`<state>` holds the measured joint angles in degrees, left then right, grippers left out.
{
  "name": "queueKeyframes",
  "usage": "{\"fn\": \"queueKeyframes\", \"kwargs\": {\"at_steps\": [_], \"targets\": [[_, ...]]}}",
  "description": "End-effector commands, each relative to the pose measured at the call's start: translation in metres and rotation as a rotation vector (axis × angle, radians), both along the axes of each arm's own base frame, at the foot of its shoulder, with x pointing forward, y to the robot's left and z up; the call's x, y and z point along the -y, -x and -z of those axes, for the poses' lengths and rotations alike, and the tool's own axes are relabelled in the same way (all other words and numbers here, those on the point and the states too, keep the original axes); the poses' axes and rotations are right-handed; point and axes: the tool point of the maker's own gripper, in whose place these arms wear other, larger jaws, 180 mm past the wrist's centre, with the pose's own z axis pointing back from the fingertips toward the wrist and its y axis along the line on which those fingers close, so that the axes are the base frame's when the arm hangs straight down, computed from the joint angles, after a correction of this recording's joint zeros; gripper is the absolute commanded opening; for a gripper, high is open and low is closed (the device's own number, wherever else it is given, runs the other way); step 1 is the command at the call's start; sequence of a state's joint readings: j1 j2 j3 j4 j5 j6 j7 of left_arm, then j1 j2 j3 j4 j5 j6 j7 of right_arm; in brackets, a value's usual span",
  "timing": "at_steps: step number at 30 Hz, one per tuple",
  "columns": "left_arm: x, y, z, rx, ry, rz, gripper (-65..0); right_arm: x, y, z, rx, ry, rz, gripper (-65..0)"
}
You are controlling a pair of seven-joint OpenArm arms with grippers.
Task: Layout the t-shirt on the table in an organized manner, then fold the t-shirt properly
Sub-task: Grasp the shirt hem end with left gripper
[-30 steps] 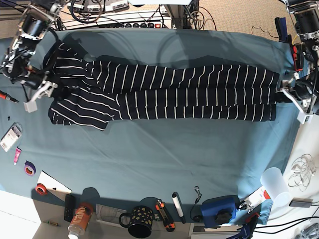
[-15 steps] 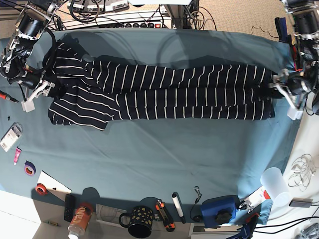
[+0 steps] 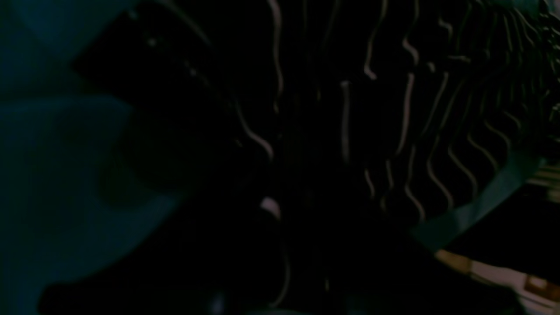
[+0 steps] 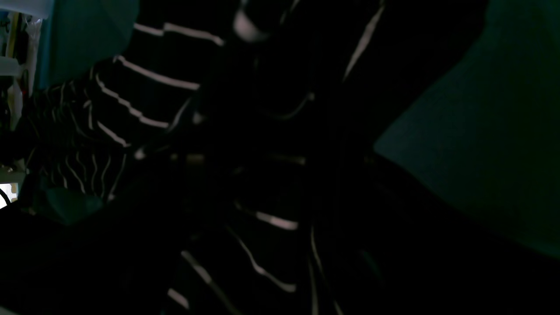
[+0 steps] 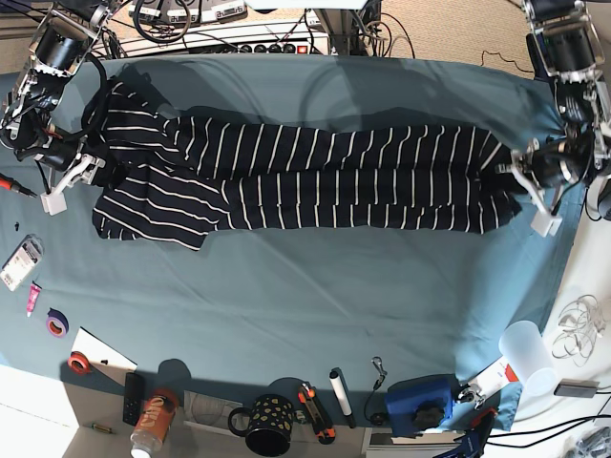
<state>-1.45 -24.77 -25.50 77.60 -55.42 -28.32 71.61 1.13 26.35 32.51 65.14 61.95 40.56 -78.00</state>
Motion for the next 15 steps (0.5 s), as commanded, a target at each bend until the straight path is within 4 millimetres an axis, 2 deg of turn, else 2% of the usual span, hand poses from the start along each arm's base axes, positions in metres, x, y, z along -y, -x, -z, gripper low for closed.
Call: {"fn": "queueKeyframes", "kwargs": {"at_steps": [1, 7, 12, 15], "targets": [[-0.008, -0.014, -0.014, 0.05, -0.02, -0.006, -65.0, 0.011, 0.01, 0.006, -0.069, 0.057, -0.014, -28.6], [-0.025, -0.025, -0.023, 0.063, -0.071, -0.033, -65.0, 0.011, 0.01, 0.006, -0.069, 0.057, -0.014, -28.6], [-0.056, -0.032, -0.044, 0.092, -0.146, -0.034, -65.0, 0.011, 0.01, 0.006, -0.069, 0.057, -0.014, -28.6], [-0.057, -0.032, -0.06, 0.127, -0.138, 0.02, -65.0, 0.011, 0.01, 0.006, -0.069, 0.057, -0.014, -28.6]]}}
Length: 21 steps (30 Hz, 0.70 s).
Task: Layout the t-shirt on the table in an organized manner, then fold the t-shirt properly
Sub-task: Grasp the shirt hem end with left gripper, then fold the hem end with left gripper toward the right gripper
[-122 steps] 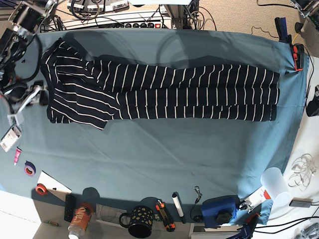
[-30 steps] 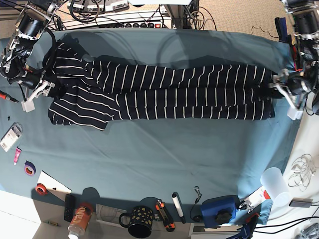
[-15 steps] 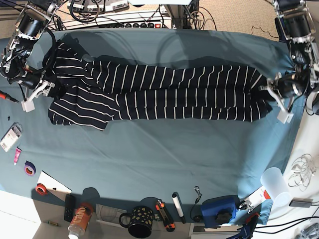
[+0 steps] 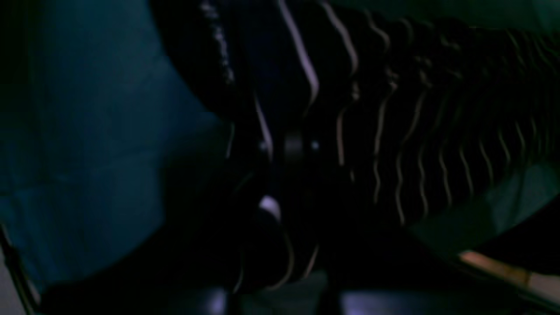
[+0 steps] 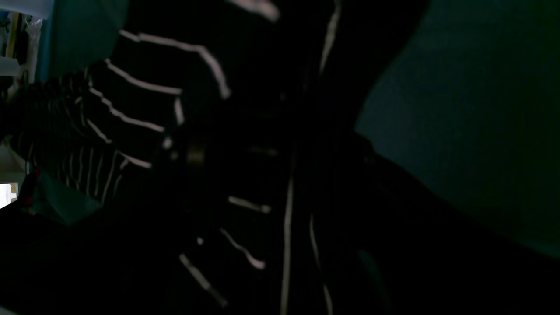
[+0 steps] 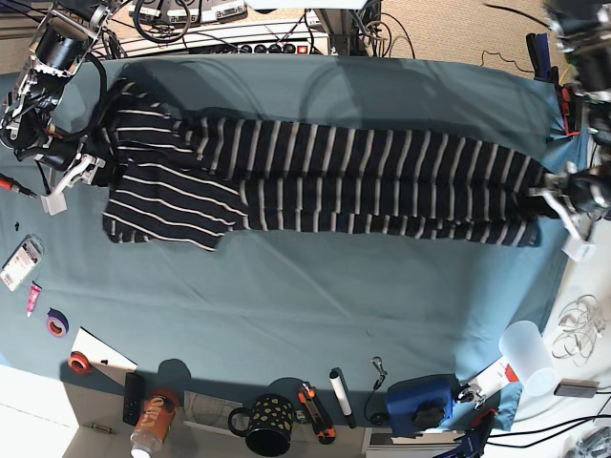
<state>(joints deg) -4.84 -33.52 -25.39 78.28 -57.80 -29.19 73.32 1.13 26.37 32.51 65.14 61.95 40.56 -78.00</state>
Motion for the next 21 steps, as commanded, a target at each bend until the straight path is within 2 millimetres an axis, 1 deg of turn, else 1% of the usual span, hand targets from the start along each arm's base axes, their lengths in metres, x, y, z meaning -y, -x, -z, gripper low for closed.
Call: {"fn": "queueKeyframes", "kwargs": {"at_steps": [1, 4, 6, 9, 11, 14, 17, 19, 21], "targets": [[-0.002, -0.011, -0.022, 0.067, -0.003, 0.021, -65.0, 0.011, 0.01, 0.006, -0.069, 0.056, -0.014, -28.6], [0.009, -0.007, -0.029, 0.085, 0.006, 0.06, -65.0, 0.011, 0.01, 0.005, -0.068, 0.055, -0.014, -28.6], [0.02, -0.002, -0.033, 0.106, -0.007, 0.092, -65.0, 0.011, 0.01, 0.006, -0.069, 0.056, -0.014, -28.6], [0.045, 0.009, -0.041, 0.17, -0.06, 0.169, -65.0, 0.011, 0.01, 0.006, -0.069, 0.056, -0.014, -28.6], [0.063, 0.015, -0.051, 0.238, -0.099, 0.197, -65.0, 0.011, 0.01, 0.006, -0.068, 0.055, -0.014, -28.6], [0.086, 0.02, -0.069, 0.351, -0.14, 0.189, -65.0, 0.011, 0.01, 0.006, -0.069, 0.056, -0.014, -28.6], [0.101, 0.021, -0.087, 0.435, -0.157, 0.169, -65.0, 0.011, 0.01, 0.005, -0.068, 0.055, -0.014, -28.6], [0.11, 0.022, -0.093, 0.462, -0.148, 0.175, -65.0, 0.011, 0.01, 0.005, -0.067, 0.054, -0.014, -28.6], [0.119, 0.023, -0.091, 0.46, -0.13, 0.191, -65.0, 0.011, 0.01, 0.005, -0.067, 0.054, -0.014, -28.6]]}}
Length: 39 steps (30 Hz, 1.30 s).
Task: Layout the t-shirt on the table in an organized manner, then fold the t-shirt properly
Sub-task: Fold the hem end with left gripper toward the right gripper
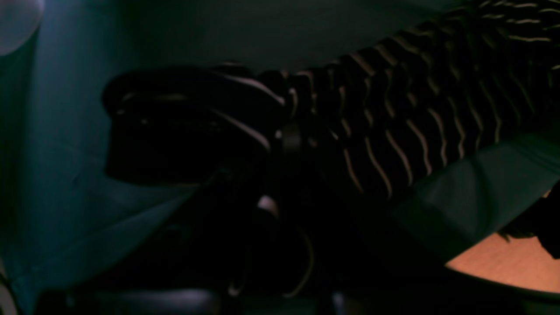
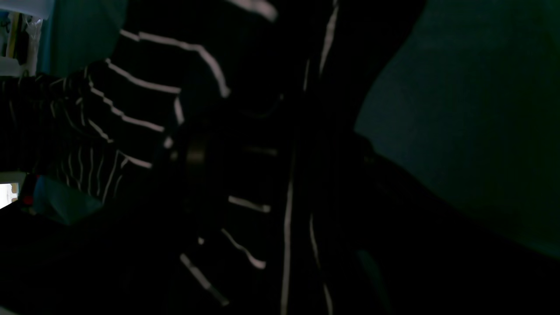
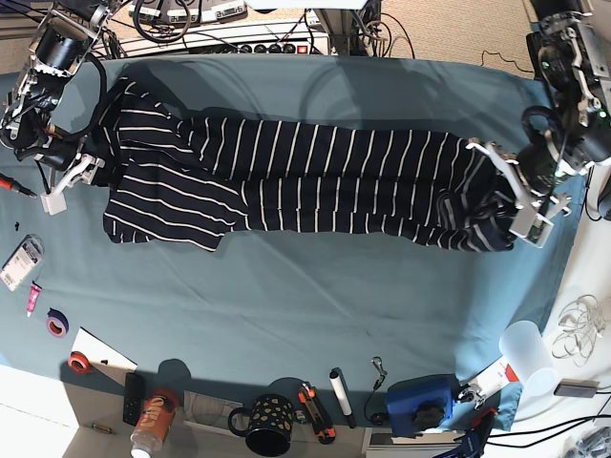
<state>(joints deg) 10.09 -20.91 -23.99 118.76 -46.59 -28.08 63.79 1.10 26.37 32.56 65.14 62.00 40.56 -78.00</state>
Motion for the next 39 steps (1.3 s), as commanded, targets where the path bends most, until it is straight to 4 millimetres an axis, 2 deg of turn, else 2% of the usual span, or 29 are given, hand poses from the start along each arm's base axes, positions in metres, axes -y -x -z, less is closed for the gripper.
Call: {"fn": "queueKeyframes", "kwargs": {"at_steps": [1, 6, 9, 18, 24, 31, 39], "targets": [[0.009, -0.003, -0.009, 0.035, 0.019, 0.026, -65.0, 0.011, 0.01, 0.005, -0.068, 0.055, -0.015, -28.6], [0.054, 0.009, 0.016, -0.024, -0.041, 0.168, -65.0, 0.01, 0.01, 0.005, -0.067, 0.054, -0.015, -28.6], [0.08, 0.007, 0.023, -0.029, -0.065, 0.202, -65.0, 0.01, 0.01, 0.006, -0.068, 0.054, -0.015, -28.6], [0.168, 0.002, 0.013, 0.059, -0.076, 0.335, -65.0, 0.011, 0.01, 0.006, -0.07, 0.056, -0.015, -28.6], [0.217, 0.001, 0.022, 0.038, -0.069, 0.4, -65.0, 0.011, 0.01, 0.006, -0.069, 0.056, -0.015, -28.6], [0.253, -0.003, 0.041, -0.049, -0.045, 0.446, -65.0, 0.011, 0.01, 0.006, -0.07, 0.056, -0.015, -28.6], [0.283, -0.003, 0.038, -0.082, 0.021, 0.458, -65.0, 0.011, 0.01, 0.006, -0.07, 0.056, -0.015, -28.6]]}}
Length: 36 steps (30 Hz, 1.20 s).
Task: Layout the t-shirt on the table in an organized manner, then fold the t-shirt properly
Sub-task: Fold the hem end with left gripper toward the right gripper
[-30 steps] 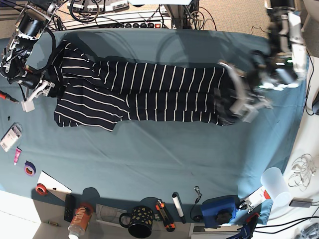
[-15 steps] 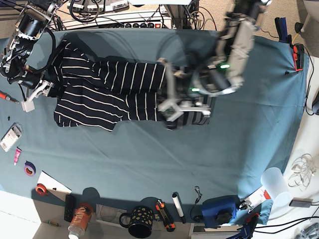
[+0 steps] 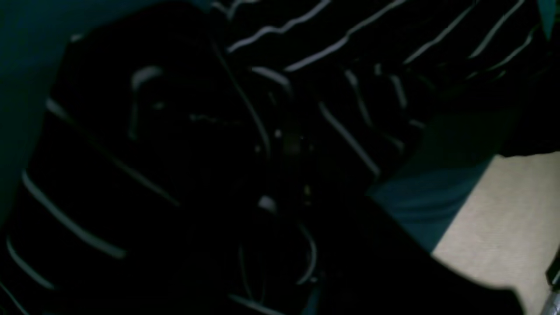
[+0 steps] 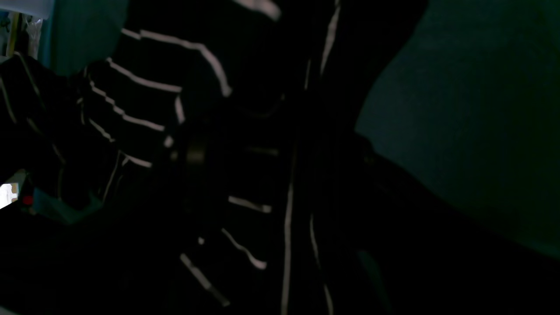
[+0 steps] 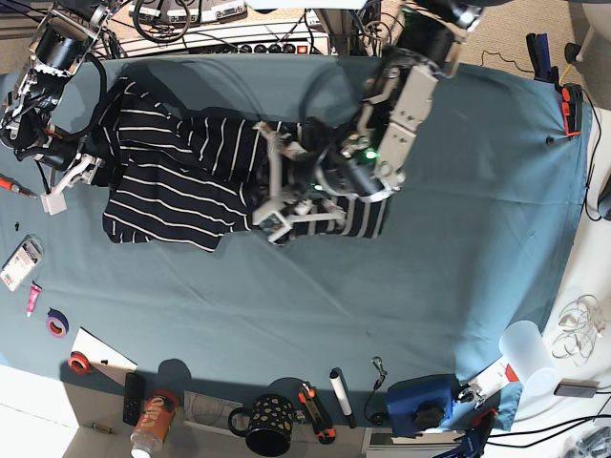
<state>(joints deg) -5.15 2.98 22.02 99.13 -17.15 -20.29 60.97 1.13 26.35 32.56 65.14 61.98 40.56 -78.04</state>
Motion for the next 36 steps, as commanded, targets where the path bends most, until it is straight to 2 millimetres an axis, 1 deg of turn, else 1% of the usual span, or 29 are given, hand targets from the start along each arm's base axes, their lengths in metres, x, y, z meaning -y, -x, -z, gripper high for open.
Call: {"fn": "queueKeyframes", "kwargs": {"at_steps": [1, 4, 7, 10, 13, 14, 15, 17, 20, 22, 23, 24, 27, 29, 33, 36], "targets": [[0.012, -0.008, -0.019, 0.035, 0.062, 0.002, -65.0, 0.011, 0.01, 0.006, -0.069, 0.056, -0.015, -28.6], [0.018, -0.01, -0.024, 0.039, 0.077, 0.003, -65.0, 0.011, 0.01, 0.006, -0.07, 0.057, -0.015, -28.6], [0.02, -0.013, -0.028, 0.057, 0.096, -0.003, -65.0, 0.011, 0.01, 0.006, -0.069, 0.057, -0.015, -28.6], [0.021, -0.011, -0.029, 0.066, 0.098, 0.016, -65.0, 0.011, 0.01, 0.006, -0.069, 0.056, -0.015, -28.6], [0.024, -0.011, -0.032, 0.077, 0.116, 0.029, -43.0, 0.011, 0.01, 0.006, -0.069, 0.056, -0.015, -28.6], [0.026, -0.011, -0.035, 0.076, 0.139, 0.022, -38.2, 0.011, 0.01, 0.006, -0.069, 0.057, -0.015, -28.6], [0.029, -0.011, -0.04, 0.072, 0.171, 0.019, -36.0, 0.011, 0.01, 0.006, -0.067, 0.057, -0.014, -28.6], [0.039, -0.008, -0.054, 0.06, 0.238, 0.035, -35.6, 0.011, 0.008, 0.005, -0.059, 0.056, -0.009, -28.6], [0.056, -0.003, -0.084, 0.055, 0.324, 0.075, -35.8, 0.012, 0.008, 0.004, -0.054, 0.056, -0.006, -28.6], [0.055, -0.005, -0.096, 0.088, 0.335, 0.081, -36.0, 0.012, 0.008, 0.004, -0.055, 0.057, -0.006, -28.6], [0.053, -0.007, -0.098, 0.103, 0.33, 0.076, -36.8, 0.012, 0.008, 0.005, -0.056, 0.057, -0.006, -28.6], [0.05, -0.011, -0.096, 0.121, 0.303, 0.062, -37.8, 0.012, 0.008, 0.005, -0.057, 0.058, -0.006, -28.6], [0.033, -0.027, -0.079, 0.165, 0.167, -0.013, -41.3, 0.012, 0.008, 0.004, -0.056, 0.057, -0.006, -28.6], [0.021, -0.035, -0.067, 0.173, 0.089, -0.081, -41.6, 0.012, 0.008, 0.004, -0.055, 0.056, -0.006, -28.6], [0.004, -0.037, -0.04, 0.173, 0.016, -0.129, -41.6, 0.012, 0.008, 0.004, -0.055, 0.056, -0.006, -28.6], [-0.014, -0.048, -0.013, 0.186, -0.066, -0.204, -41.6, 0.012, 0.008, 0.004, -0.055, 0.056, -0.006, -28.6]]}}
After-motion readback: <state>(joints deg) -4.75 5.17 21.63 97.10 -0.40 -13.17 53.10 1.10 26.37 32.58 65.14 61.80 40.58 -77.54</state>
